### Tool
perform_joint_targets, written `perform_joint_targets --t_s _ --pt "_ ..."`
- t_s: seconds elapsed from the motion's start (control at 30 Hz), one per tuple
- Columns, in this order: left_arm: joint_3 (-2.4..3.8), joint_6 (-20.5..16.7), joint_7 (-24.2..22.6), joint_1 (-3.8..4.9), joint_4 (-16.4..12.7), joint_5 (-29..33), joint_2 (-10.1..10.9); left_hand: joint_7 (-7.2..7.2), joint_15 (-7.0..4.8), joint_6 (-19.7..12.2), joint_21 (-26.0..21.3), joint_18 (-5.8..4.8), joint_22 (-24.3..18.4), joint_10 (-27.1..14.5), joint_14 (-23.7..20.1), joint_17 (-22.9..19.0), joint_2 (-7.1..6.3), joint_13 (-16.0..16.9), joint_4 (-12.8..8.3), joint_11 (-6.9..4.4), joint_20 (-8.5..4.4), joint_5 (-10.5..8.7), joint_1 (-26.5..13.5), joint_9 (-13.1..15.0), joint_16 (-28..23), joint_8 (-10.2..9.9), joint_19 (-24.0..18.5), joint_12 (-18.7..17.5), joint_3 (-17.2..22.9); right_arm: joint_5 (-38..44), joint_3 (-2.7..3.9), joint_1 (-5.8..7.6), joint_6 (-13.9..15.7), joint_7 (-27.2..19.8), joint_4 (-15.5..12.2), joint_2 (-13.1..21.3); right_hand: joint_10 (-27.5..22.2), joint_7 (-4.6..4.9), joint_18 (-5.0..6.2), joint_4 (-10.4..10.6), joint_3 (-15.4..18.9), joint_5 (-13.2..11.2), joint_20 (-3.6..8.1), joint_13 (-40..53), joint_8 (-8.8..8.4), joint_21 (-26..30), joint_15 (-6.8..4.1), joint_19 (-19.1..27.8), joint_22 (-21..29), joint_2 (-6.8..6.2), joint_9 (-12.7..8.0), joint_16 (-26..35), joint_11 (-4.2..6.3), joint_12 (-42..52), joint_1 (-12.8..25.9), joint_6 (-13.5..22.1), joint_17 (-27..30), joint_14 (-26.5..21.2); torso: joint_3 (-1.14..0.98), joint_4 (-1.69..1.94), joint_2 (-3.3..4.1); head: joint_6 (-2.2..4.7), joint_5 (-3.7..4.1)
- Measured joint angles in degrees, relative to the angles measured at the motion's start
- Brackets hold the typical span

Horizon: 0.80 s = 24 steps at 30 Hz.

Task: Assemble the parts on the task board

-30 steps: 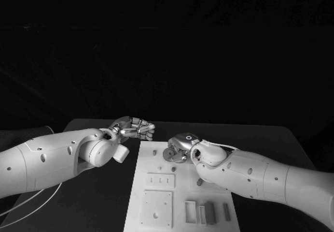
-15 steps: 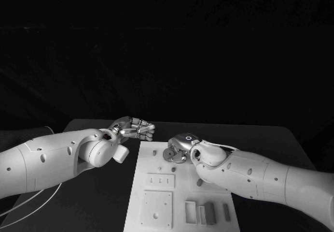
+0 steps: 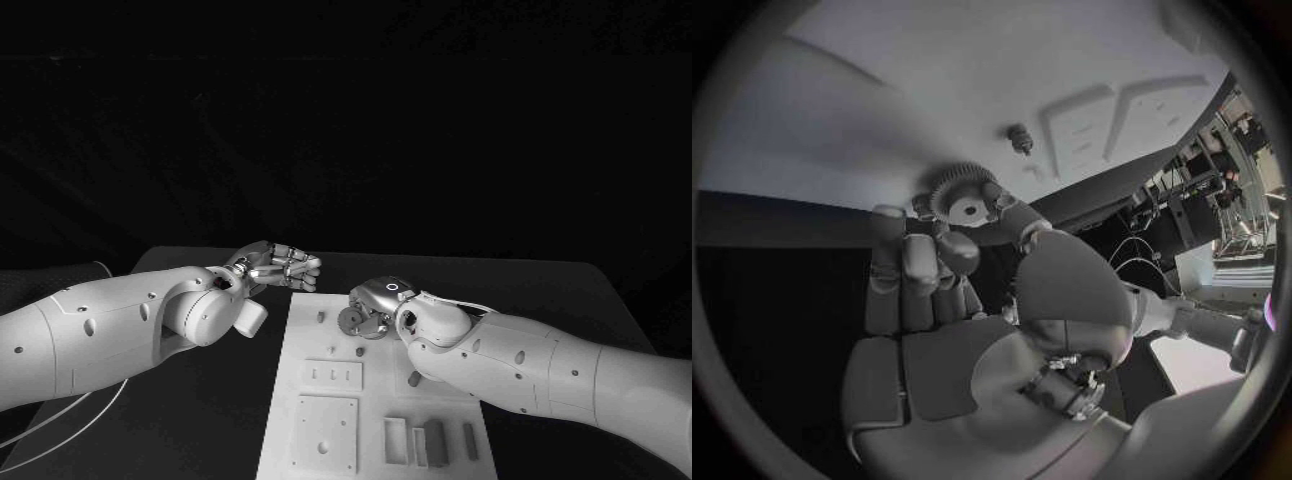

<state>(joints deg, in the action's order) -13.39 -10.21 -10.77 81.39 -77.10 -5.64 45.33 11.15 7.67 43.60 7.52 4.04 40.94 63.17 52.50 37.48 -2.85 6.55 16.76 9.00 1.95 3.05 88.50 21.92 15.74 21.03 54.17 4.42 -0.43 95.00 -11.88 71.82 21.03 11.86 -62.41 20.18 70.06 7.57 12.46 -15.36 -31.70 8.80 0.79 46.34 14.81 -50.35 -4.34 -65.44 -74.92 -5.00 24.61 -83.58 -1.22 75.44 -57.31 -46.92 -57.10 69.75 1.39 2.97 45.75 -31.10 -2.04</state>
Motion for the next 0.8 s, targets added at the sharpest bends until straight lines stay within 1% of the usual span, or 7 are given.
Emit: perform_joint_targets --t_s 0.17,0.47,0.5,0.57,0.6,0.67,0.8 --pt "0.0 0.0 0.0 0.0 0.01 0.0 -0.03 0.0 0.0 0.0 0.0 -0.02 0.0 0.0 0.0 0.0 0.0 0.0 0.0 0.0 0.0 0.0 0.0 0.0 0.0 0.0 0.0 0.0 0.0 -0.05 0.0 0.0 -0.01 0.02 0.05 -0.04 0.0 0.0 0.0 0.0 0.0 -0.16 0.02 -0.08 0.0 0.0 0.0 0.03 0.0 -0.3 0.0 0.0 0.0 -0.22 -0.01 0.0 0.18 0.0 0.0 0.02 0.0 0.04 0.0" --pt "0.04 0.0 0.0 0.0 -0.01 0.0 -0.03 0.0 0.0 0.0 0.0 -0.05 0.05 0.0 0.0 0.05 0.0 0.0 0.0 0.0 0.0 0.0 0.0 0.0 -0.22 0.0 0.0 0.0 0.0 -0.41 0.05 0.06 -0.56 -0.12 0.42 -0.29 0.41 -0.01 0.0 0.03 -0.36 -0.16 0.01 -0.22 0.0 0.0 0.01 0.04 0.0 -0.68 0.01 0.0 -0.4 -0.45 0.07 -0.02 0.69 -0.01 0.01 0.01 0.0 0.04 0.02" --pt "0.04 0.0 0.0 0.0 -0.01 0.0 -0.03 0.0 0.0 0.0 0.0 -0.05 0.05 0.0 0.0 0.05 0.0 0.0 0.0 0.0 0.0 0.0 0.0 0.0 -0.22 0.0 0.0 0.0 0.0 -0.44 0.05 0.07 -0.64 -0.13 0.44 -0.31 0.55 0.0 0.0 0.02 -0.37 -0.16 0.01 -0.28 -0.03 0.0 0.11 0.04 0.0 -0.95 0.01 0.0 -0.54 -0.45 -0.21 -0.01 0.99 -0.11 0.0 0.0 0.0 0.03 0.02" --pt "0.04 0.0 0.0 0.0 -0.02 0.0 -0.03 0.0 0.0 0.0 0.0 -0.06 0.05 0.0 0.0 0.05 0.0 0.0 0.0 0.0 0.0 0.0 0.0 0.0 -0.22 0.0 0.0 0.0 0.0 -0.5 0.06 0.09 -0.73 -0.14 0.44 -0.32 0.71 0.6 0.0 -0.09 -0.55 -0.16 0.01 -0.37 -1.2 0.0 0.38 0.04 0.0 -1.53 0.01 0.0 -0.7 -0.73 -0.46 0.59 1.36 -0.38 0.0 0.0 0.0 0.01 0.01" --pt "0.04 0.0 0.0 0.0 -0.02 0.0 -0.03 0.0 0.0 0.0 0.0 -0.07 0.05 0.0 0.0 0.05 0.0 0.0 0.0 0.0 0.0 0.0 0.0 0.0 -0.22 0.0 0.0 0.0 0.0 -0.54 0.06 0.09 -0.78 -0.14 0.44 -0.32 0.71 1.41 0.0 0.02 -0.67 -0.34 0.0 -0.45 -2.08 0.0 0.58 0.05 0.0 -1.91 0.0 0.23 -0.82 -0.73 -0.51 1.67 1.44 -0.58 0.0 0.0 0.01 -0.01 0.01" --pt "0.05 0.0 0.0 0.0 -0.02 0.0 -0.03 0.0 0.0 0.0 0.0 -0.08 0.04 0.0 0.0 0.04 0.0 0.0 0.0 0.0 0.0 0.0 0.0 0.0 -0.22 0.0 0.0 0.0 0.0 -0.6 0.02 0.06 -0.87 -0.17 0.41 -0.31 0.68 1.67 0.0 0.04 -0.83 -0.49 0.0 -0.49 -2.83 0.0 0.68 0.06 0.0 -2.11 -0.44 0.22 -1.35 -0.73 -0.63 3.13 1.46 -0.68 0.0 -0.01 0.01 -0.02 0.0" --pt "0.05 0.0 0.0 0.0 -0.01 0.0 -0.03 0.0 0.0 0.0 0.0 -0.13 0.04 0.0 0.0 0.04 0.0 0.0 0.0 0.0 0.0 0.0 0.0 0.0 -0.22 0.0 0.0 0.0 0.0 -0.73 -0.05 -0.04 -0.99 -0.2 0.35 -0.28 0.58 2.02 -0.01 0.1 -0.9 -0.49 -0.08 -0.54 -3.53 0.0 0.97 0.14 0.01 -2.23 -1.09 0.22 -1.45 -0.73 -0.76 4.89 1.49 -0.56 -0.03 0.0 0.01 -0.03 -0.01"
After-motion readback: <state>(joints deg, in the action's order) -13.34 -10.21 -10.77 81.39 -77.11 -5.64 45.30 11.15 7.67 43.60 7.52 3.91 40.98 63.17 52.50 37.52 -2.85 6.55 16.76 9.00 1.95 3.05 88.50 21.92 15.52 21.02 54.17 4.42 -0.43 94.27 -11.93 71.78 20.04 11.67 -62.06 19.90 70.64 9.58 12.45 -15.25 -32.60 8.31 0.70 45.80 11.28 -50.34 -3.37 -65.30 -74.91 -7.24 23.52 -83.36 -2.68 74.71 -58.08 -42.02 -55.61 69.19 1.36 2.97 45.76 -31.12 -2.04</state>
